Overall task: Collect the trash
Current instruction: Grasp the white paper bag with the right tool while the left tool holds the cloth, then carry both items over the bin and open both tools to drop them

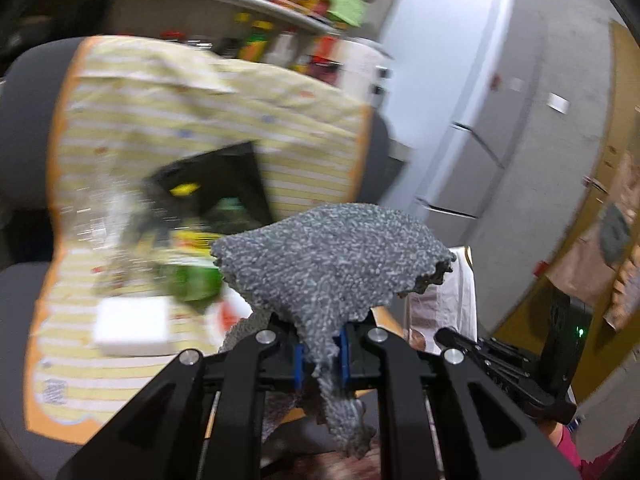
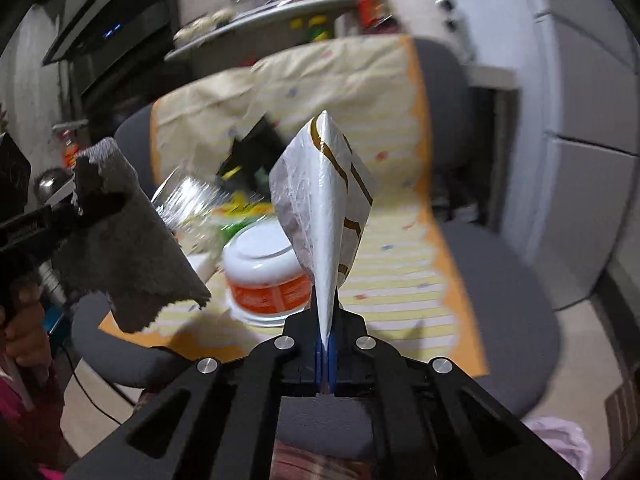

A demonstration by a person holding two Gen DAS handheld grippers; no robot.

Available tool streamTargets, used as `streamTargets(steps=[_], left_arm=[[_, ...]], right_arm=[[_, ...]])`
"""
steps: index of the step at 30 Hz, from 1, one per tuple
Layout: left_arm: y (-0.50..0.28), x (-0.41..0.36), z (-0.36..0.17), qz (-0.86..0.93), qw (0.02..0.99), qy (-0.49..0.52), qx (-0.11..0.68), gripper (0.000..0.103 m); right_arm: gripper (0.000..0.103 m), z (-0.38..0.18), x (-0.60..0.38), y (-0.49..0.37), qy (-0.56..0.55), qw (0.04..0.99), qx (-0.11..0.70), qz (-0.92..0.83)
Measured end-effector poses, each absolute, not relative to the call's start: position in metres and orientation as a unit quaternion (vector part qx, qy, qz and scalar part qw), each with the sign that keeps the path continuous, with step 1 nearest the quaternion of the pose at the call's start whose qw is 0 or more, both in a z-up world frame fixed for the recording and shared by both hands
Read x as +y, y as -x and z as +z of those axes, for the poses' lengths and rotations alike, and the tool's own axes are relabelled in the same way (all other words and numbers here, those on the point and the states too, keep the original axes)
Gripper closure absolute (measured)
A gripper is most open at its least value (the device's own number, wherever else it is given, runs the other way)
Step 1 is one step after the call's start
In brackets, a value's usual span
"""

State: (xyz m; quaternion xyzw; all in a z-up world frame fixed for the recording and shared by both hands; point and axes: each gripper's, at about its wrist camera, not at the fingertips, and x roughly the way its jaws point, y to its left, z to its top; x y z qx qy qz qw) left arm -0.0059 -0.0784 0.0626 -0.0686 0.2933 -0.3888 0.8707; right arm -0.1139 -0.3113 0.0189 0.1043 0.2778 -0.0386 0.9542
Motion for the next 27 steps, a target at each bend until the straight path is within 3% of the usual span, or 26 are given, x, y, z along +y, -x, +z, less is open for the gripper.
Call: streamTargets(steps=[9,15,27], left_arm=[[0.058,-0.199,0.047,-0.509,0.812,0.023,0.285,0.092],[0.097,-0.268,0.026,-0.578,0.761,-0.001,0.295,0.092],[0.135,-0.329,-0.009,-0.623,0.707,-0.037,0.331,0.092]], right_arm=[[0.100,0.022,-0.368,0.204,-0.104,0.952,0.243,-0.154],[0.100,0.009,-0.397,0.249,-0.103,0.928,0.271,-0.233],[0.095,-0.111,-0.462,0.304,-0.213,0.847,0.374,-0.312]])
